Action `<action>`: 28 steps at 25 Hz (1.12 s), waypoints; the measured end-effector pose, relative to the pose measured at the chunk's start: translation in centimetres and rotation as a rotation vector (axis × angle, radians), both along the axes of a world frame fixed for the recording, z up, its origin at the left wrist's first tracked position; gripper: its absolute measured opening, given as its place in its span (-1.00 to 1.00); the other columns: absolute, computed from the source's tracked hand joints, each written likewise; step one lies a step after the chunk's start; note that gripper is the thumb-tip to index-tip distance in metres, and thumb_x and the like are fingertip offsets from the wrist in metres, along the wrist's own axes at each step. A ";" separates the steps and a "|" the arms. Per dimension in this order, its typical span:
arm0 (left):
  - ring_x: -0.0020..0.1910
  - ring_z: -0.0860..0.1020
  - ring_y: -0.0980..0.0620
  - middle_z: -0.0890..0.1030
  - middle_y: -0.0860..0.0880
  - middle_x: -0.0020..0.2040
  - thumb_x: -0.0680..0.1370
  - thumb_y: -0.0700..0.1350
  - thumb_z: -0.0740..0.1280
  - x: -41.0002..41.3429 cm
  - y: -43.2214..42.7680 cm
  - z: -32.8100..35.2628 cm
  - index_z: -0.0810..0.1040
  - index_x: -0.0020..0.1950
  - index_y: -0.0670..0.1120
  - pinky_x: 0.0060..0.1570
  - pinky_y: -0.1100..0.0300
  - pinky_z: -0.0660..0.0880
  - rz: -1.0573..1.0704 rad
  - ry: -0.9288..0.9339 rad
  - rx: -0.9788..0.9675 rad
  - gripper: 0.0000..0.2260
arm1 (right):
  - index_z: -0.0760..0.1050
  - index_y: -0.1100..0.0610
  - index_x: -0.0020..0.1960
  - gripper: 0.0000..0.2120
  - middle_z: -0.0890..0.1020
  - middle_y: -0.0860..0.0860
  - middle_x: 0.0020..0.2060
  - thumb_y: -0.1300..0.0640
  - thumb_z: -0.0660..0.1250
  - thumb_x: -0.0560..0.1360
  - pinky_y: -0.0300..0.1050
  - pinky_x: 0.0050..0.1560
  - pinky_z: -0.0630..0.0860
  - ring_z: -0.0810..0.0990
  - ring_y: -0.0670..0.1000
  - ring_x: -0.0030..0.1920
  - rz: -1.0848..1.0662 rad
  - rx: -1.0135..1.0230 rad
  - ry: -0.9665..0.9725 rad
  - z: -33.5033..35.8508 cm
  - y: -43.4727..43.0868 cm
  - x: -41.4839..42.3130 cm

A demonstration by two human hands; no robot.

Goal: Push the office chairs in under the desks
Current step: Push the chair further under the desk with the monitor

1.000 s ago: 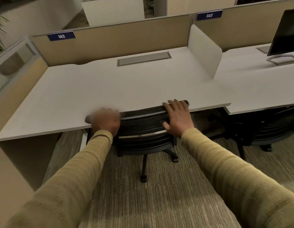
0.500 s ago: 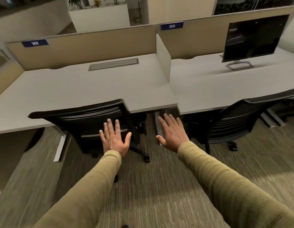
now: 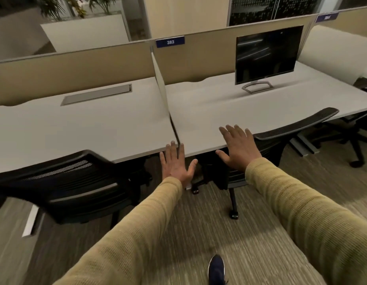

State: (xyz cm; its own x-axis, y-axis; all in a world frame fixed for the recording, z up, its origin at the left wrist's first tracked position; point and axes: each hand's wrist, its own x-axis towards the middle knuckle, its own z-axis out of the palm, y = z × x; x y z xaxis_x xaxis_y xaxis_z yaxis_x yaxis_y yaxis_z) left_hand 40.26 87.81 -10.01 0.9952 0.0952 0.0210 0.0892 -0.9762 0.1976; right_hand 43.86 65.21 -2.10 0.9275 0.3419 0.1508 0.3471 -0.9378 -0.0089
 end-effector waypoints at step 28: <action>0.62 -0.04 -0.08 0.12 -0.09 0.63 0.48 0.48 -0.14 16.0 -31.4 3.2 0.29 0.56 0.00 0.54 -0.19 -0.18 0.157 0.075 -0.243 -0.17 | 0.20 0.07 0.53 -0.30 0.36 0.11 0.48 -0.36 0.02 0.57 0.32 0.47 0.11 0.28 0.17 0.48 -0.004 0.059 0.200 -0.8 -37.0 17.0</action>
State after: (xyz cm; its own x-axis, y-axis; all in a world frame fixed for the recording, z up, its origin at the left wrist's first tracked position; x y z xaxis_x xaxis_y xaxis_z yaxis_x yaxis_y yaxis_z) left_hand 56.24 56.41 -6.81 0.9658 0.2415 -0.0942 0.2587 -0.8742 0.4109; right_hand 60.89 28.23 -2.94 0.9423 0.3343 -0.0170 0.3293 -0.9350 -0.1321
